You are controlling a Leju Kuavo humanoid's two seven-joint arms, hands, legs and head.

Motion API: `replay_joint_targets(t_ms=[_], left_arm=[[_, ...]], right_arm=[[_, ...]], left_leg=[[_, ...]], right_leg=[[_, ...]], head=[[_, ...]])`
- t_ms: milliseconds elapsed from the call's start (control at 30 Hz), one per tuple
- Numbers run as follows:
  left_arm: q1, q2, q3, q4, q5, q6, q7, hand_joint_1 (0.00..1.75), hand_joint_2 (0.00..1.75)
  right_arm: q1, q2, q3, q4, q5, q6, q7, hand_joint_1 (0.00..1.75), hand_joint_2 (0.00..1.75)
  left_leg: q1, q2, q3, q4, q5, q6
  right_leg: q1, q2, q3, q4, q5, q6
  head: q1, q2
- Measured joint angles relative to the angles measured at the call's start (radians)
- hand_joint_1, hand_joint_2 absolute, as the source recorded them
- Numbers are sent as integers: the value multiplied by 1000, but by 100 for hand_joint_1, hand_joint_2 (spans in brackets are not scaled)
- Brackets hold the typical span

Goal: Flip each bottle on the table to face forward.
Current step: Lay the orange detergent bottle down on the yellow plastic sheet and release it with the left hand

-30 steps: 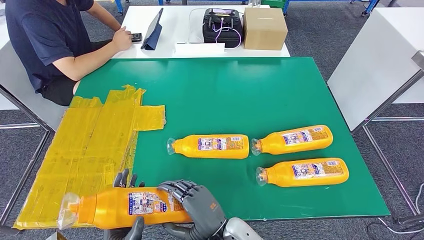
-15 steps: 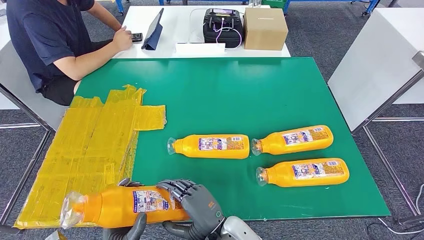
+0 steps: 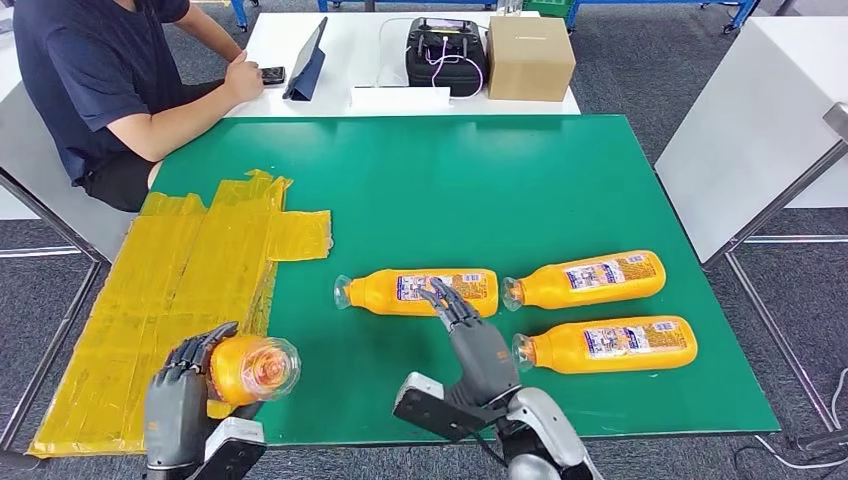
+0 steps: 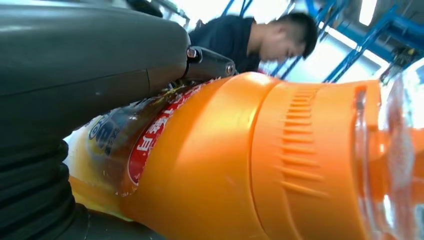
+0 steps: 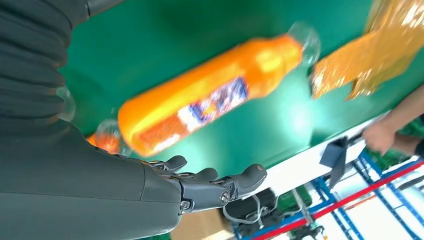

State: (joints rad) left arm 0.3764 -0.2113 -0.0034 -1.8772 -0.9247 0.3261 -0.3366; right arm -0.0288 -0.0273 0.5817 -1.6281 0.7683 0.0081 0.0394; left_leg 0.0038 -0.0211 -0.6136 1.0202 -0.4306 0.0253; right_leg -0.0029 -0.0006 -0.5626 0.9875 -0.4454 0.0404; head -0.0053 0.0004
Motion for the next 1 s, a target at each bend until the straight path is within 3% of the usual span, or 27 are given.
replay_joint_targets(t_ms=[100,200,300,433,567,700,867,1000], left_arm=[[-21,14,15,4,-75,28,31,175,175],[-66,58,17,47,-279,47,129,175,175],[-133,124,7,143,-422,7,219,175,175],[-224,203,-39,305,-488,-79,272,175,175],[-299,263,-104,454,-460,-155,280,12,175],[-363,307,-154,549,-398,-203,273,0,0],[-424,355,-177,605,-272,-321,229,0,0],[-462,403,-188,621,-110,-444,147,0,0]], right_arm=[[-22,-10,-21,1,-10,14,4,0,175],[-79,-28,-25,26,-50,60,31,0,175],[-174,-45,-28,101,-92,108,40,0,175],[-297,-50,-25,239,-115,159,29,0,175],[-400,-36,-8,387,-120,185,22,0,175],[-476,-3,19,521,-120,197,18,0,175],[-544,28,62,648,-113,248,13,0,175],[-592,42,102,748,-120,308,7,0,175]], left_leg=[[0,0,0,0,0,0],[0,0,-1,0,0,0],[0,0,0,0,2,-1],[0,0,0,0,4,-1],[0,0,0,0,4,0],[0,-4,1,0,5,0],[0,-6,5,0,5,0],[0,-7,9,0,5,-1]], right_leg=[[0,0,0,0,0,0],[0,0,0,0,0,0],[0,0,0,0,1,-2],[0,0,0,1,3,-2],[0,0,1,1,3,-1],[0,-3,3,1,3,-2],[0,-4,8,1,3,-2],[0,-6,12,1,2,-2]], head=[[0,0],[0,0],[0,0],[0,0],[0,0],[0,0],[0,0],[0,0]])
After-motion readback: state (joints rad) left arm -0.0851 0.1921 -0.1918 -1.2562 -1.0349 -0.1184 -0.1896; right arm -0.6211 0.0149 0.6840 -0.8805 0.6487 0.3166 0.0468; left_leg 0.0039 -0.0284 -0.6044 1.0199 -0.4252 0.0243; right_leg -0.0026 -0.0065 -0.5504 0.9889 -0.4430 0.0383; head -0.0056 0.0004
